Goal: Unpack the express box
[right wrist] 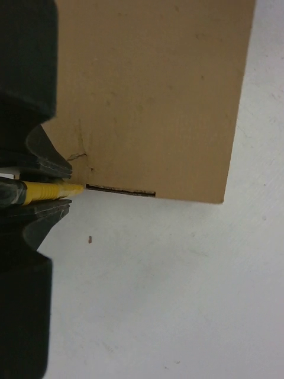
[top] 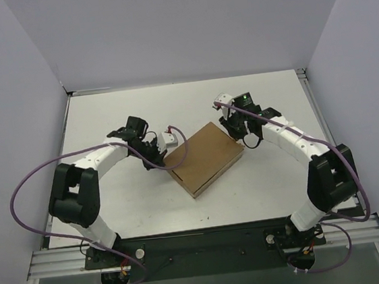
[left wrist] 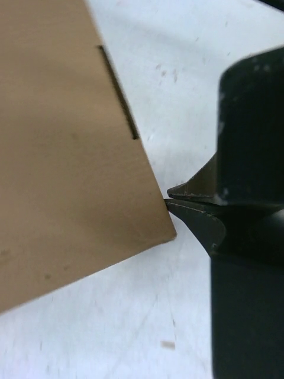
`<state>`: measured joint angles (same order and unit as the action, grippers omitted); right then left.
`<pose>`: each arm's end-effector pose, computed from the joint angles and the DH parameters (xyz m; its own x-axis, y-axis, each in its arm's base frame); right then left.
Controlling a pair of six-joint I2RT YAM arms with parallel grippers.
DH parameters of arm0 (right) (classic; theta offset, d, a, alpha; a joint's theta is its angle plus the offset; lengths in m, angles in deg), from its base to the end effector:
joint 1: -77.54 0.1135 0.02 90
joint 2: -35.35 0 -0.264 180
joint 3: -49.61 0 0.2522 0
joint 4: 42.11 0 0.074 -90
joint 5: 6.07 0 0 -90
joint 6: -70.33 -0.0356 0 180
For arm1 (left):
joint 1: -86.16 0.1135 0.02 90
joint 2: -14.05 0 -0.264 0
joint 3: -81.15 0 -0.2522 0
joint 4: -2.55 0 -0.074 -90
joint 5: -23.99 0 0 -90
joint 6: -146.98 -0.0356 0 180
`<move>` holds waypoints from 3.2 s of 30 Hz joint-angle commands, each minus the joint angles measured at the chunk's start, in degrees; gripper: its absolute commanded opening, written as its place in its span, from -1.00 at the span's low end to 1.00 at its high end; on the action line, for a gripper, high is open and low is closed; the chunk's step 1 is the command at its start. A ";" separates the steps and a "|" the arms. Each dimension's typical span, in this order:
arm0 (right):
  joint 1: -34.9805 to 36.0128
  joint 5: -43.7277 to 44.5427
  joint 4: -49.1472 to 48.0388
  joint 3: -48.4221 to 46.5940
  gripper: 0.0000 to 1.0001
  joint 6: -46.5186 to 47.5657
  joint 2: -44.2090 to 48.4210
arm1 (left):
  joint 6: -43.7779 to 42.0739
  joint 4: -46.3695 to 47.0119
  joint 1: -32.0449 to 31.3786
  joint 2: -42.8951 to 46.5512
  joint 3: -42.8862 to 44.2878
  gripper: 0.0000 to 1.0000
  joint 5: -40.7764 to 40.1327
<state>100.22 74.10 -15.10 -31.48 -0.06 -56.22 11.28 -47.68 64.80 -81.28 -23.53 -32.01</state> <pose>0.3315 0.1451 0.2651 -0.3595 -0.5087 -0.7823 -0.6641 0.7284 -0.1684 0.2875 -0.1338 0.1926 -0.2700 0.7427 -0.6128 0.9611 0.2458 -0.1256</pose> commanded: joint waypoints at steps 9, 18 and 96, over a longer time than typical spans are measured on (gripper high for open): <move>8.79 -0.63 12.57 9.93 -1.00 -0.72 16.15 | 9.74 10.28 9.06 -1.89 5.33 -1.00 1.07; 3.35 -2.64 24.53 -2.87 -1.00 3.14 14.94 | 18.35 9.66 13.72 7.51 1.37 -0.97 3.52; 24.79 -26.21 2.48 2.64 -1.00 13.95 5.70 | 32.07 15.90 7.39 -11.99 2.60 -1.00 25.15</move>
<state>124.52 48.62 -13.61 -29.78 10.54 -53.31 44.77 -31.13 72.27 -91.83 -22.13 -5.39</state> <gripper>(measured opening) 0.187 0.033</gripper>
